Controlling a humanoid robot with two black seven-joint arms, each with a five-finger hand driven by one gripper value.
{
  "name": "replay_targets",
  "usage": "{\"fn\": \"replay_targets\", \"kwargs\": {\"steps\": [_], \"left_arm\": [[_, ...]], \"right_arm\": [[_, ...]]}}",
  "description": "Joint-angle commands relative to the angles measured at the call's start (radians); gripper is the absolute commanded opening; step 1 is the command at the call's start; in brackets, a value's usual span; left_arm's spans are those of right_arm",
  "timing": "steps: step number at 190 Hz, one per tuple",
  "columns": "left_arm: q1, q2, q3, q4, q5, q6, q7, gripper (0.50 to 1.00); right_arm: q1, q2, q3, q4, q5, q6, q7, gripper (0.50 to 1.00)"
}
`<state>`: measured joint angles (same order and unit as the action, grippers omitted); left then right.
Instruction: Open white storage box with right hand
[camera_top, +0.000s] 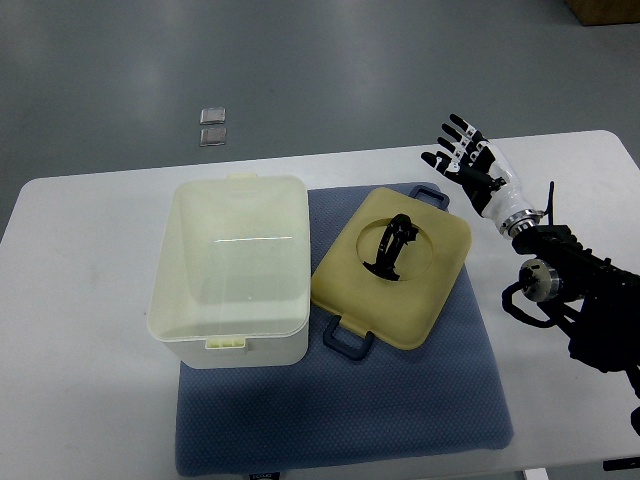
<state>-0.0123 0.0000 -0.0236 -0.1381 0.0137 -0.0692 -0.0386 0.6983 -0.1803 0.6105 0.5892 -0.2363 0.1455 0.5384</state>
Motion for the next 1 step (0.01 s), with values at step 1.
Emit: {"fn": "replay_targets", "kwargs": {"steps": [1], "left_arm": [[0.0,0.0,0.001,0.0,-0.001,0.0,0.0,1.0]], "right_arm": [[0.0,0.001,0.003,0.0,0.0,-0.01,0.012,0.924]]}}
